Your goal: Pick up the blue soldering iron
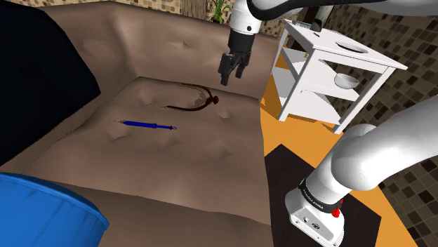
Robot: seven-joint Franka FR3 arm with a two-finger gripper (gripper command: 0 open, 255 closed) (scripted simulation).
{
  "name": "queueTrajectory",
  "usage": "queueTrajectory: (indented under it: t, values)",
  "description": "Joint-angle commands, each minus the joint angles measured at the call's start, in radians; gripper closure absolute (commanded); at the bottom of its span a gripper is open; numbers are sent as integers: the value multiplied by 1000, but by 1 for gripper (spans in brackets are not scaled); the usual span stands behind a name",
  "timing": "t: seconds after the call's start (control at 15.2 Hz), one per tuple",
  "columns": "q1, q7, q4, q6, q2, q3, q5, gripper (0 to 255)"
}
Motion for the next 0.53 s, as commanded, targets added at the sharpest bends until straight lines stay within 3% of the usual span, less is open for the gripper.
queueTrajectory:
  t: [0.0, 0.46]
  values:
    - [13, -12, 49, 29, 81, 17, -5, 0]
    - [54, -55, 223, 93, 335, 70, -42, 0]
